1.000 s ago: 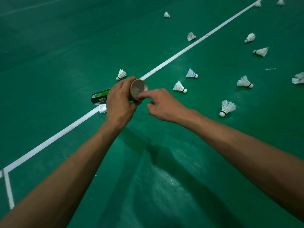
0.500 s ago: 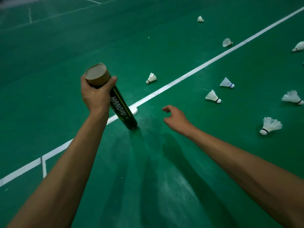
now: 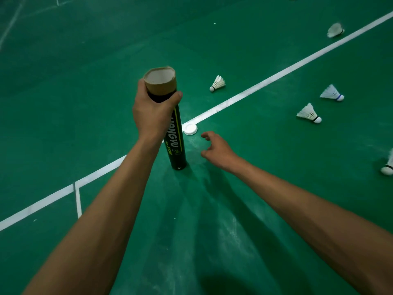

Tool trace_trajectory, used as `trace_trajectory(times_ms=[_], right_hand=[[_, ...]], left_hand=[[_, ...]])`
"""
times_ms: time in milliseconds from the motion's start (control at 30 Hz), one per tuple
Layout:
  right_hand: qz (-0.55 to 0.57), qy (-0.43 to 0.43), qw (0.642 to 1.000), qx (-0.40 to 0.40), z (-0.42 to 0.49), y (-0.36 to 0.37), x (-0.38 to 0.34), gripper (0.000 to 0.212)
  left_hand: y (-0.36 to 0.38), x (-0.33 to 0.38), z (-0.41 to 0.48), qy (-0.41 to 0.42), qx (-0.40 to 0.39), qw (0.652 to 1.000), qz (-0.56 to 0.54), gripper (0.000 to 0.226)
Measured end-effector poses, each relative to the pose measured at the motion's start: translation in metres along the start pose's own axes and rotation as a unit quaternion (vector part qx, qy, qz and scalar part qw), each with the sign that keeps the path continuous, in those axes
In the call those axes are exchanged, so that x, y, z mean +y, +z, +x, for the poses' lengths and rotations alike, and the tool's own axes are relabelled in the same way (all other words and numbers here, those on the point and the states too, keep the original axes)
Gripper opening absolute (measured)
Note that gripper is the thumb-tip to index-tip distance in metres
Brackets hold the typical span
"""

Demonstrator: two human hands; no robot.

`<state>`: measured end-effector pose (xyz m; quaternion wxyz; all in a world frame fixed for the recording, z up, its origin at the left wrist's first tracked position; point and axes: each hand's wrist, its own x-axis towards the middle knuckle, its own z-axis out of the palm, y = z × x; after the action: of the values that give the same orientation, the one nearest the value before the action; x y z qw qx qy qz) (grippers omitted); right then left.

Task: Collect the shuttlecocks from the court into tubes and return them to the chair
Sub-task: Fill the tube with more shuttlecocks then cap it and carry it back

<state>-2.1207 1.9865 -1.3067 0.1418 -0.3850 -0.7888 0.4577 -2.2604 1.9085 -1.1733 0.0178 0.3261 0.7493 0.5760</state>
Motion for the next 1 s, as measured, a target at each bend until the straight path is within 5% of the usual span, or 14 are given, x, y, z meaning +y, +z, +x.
trace_trajectory(times_ms=[300,533,1000], right_hand=[[0.003,0.003,1.0,-0.029,0.001,0.009,-0.006,0.065],[0.129,-0.071,0.989,-0.026,0.007,0.02,-0.064,0.073],[0.053,-0.131,0.984,0.111,0.012,0.066,-0.109,0.058]], left_hand=[[-0.006,-0.002,-0.01,0.007,0.023,0.999,0.031,0.053],[-0.003,0.001,-0.024,0.029,0.016,0.999,0.035,0.058],[-0.048,-0.034,-0.006,-0.012,0.073,0.997,-0.019,0.053]])
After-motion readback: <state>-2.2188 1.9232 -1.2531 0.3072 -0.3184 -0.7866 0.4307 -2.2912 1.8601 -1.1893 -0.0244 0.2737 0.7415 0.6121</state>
